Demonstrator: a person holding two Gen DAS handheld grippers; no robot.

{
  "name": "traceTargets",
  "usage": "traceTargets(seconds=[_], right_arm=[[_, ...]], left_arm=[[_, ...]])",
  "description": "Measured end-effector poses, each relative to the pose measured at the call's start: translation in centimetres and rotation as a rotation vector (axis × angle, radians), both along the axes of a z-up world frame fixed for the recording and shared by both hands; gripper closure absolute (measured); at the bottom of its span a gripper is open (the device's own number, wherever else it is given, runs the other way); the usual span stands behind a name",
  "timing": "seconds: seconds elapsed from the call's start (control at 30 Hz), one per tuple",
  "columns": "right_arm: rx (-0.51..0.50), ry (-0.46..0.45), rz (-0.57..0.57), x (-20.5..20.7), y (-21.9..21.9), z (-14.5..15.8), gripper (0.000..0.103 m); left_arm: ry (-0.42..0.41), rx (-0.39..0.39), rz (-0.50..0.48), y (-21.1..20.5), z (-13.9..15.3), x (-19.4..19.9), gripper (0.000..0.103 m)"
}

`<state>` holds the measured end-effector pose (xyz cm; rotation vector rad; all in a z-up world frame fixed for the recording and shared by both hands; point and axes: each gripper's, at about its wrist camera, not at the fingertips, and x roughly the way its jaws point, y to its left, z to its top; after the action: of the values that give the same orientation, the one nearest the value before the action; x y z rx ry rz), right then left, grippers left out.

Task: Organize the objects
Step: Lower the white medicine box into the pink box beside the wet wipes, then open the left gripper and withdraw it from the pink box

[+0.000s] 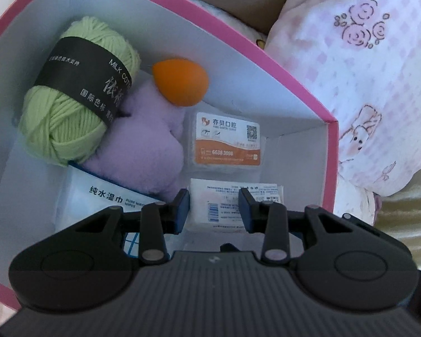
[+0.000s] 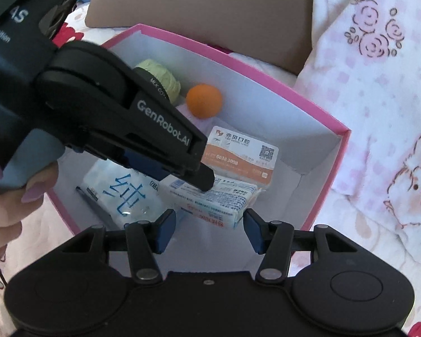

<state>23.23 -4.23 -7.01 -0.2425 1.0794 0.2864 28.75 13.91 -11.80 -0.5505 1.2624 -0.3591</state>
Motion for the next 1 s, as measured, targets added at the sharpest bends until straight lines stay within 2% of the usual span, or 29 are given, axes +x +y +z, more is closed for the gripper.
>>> traceTargets(seconds=[0.1, 0.27, 0.37, 0.43, 0.53, 0.63, 0.73, 1.0], right_arm=[[-0.013, -0.006, -0.007, 0.2, -0.1, 0.2, 0.044], [-0.089, -0.004, 0.032, 0.2, 0.6, -0.2, 0.044], [-0.115, -0.011, 0.040, 0.2, 1.0, -0.4, 0.041], [-0.084, -0.015, 0.023, 0.4, 0.7, 0.1, 0.035], [-0.060, -0.048, 0.003, 0.1, 0.1, 1.3, 0.035], [0.007, -0.079, 0.013, -1.2, -0.9, 2.4, 0.035], [0.093, -0.090, 0.001, -2.6, -2.0, 3.2, 0.034], [0.212, -0.134, -0.045, -6.9, -4.1, 5.3, 0.034]], left_arm=[[0.012, -0.019, 0.017, 0.1, -0.2, 0.2, 0.067], [0.033, 0.002, 0.025, -0.4, -0.8, 0.5, 0.068], [0.037, 0.009, 0.038, -0.2, -1.2, 0.3, 0.067], [0.020, 0.022, 0.035, -0.2, -0.9, 0.1, 0.065], [-0.019, 0.030, 0.018, 0.3, 0.1, 0.0, 0.057], [-0.076, 0.085, -0.007, 0.4, 1.6, -0.5, 0.056], [-0.115, 0.107, -0.029, 0.6, 3.0, -1.1, 0.056], [-0.183, 0.161, -0.078, 0.2, 6.1, -4.5, 0.047]])
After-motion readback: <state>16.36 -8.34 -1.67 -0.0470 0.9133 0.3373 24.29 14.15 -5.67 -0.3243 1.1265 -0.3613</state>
